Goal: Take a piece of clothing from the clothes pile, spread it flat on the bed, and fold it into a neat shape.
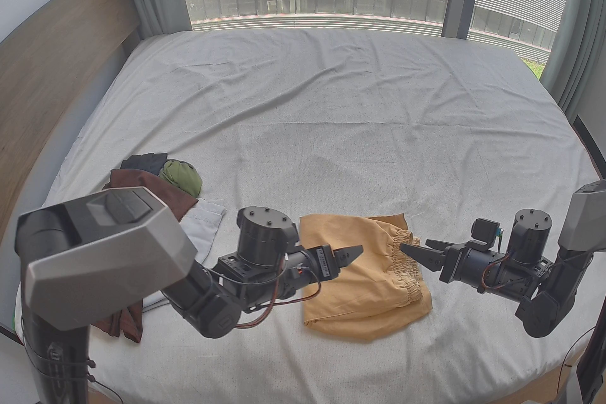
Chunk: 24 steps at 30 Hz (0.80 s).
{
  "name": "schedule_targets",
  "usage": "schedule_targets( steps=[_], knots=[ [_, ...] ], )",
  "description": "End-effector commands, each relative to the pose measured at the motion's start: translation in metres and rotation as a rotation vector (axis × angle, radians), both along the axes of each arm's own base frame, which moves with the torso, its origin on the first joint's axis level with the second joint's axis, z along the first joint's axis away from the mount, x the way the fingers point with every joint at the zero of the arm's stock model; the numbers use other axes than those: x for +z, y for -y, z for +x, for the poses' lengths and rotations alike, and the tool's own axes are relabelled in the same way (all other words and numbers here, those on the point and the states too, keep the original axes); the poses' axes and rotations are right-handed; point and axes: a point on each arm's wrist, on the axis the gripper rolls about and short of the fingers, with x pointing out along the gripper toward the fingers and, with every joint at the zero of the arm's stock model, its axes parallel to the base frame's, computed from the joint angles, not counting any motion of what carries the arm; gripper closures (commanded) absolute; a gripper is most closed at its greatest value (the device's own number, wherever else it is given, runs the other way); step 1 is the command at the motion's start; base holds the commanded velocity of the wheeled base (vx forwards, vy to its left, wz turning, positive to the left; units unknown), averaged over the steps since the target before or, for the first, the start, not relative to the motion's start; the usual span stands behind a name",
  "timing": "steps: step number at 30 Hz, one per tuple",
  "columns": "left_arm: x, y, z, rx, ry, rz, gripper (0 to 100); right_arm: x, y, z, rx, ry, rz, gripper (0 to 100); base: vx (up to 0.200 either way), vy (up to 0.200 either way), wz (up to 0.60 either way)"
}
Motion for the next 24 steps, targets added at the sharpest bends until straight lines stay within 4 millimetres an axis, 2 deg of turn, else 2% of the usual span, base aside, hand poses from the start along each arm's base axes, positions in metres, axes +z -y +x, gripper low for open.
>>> schedule_targets(
  steps=[1, 6, 7, 8, 9, 12, 14, 19, 20, 21, 24],
  knots=[
    [0.034, -0.042, -0.006, 0.066, 0.059, -0.006, 0, -0.010, -0.002, -0.003, 0.010, -0.038, -0.017, 0, 0.000, 0.000, 0.00],
    [0.050, -0.084, -0.017, 0.135, 0.093, 0.000, 0, -0.020, -0.004, -0.003, 0.016, -0.070, -0.033, 0, 0.000, 0.000, 0.00],
    [0.050, -0.084, -0.017, 0.135, 0.093, 0.000, 0, -0.020, -0.004, -0.003, 0.016, -0.070, -0.033, 0, 0.000, 0.000, 0.00],
    [0.053, -0.102, -0.025, 0.161, 0.098, 0.013, 0, -0.021, -0.004, -0.004, 0.014, -0.078, -0.036, 0, 0.000, 0.000, 0.00],
    [0.054, -0.109, -0.027, 0.174, 0.101, 0.014, 0, -0.022, -0.003, -0.006, 0.013, -0.085, -0.040, 0, 0.000, 0.000, 0.00],
    [0.050, -0.129, -0.033, 0.197, 0.094, 0.022, 0, -0.028, 0.001, -0.006, 0.004, -0.098, -0.061, 0, 0.000, 0.000, 0.00],
    [0.045, -0.144, -0.039, 0.203, 0.101, 0.018, 0, -0.039, 0.007, -0.003, -0.004, -0.110, -0.102, 0, 0.000, 0.000, 0.00],
    [0.039, -0.160, -0.041, 0.205, 0.126, -0.010, 0, -0.058, 0.016, -0.001, -0.019, -0.149, -0.156, 0, 0.000, 0.000, 0.00],
    [0.039, -0.160, -0.041, 0.205, 0.126, -0.010, 0, -0.058, 0.016, -0.001, -0.019, -0.149, -0.156, 0, 0.000, 0.000, 0.00],
    [0.030, -0.161, -0.038, 0.215, 0.109, 0.004, 0, -0.064, 0.017, -0.001, -0.021, -0.170, -0.164, 0, 0.000, 0.000, 0.00],
    [0.027, -0.161, -0.038, 0.214, 0.119, -0.001, 0, -0.070, 0.021, 0.000, -0.036, -0.188, -0.171, 0, 0.000, 0.000, 0.00]
  ],
)
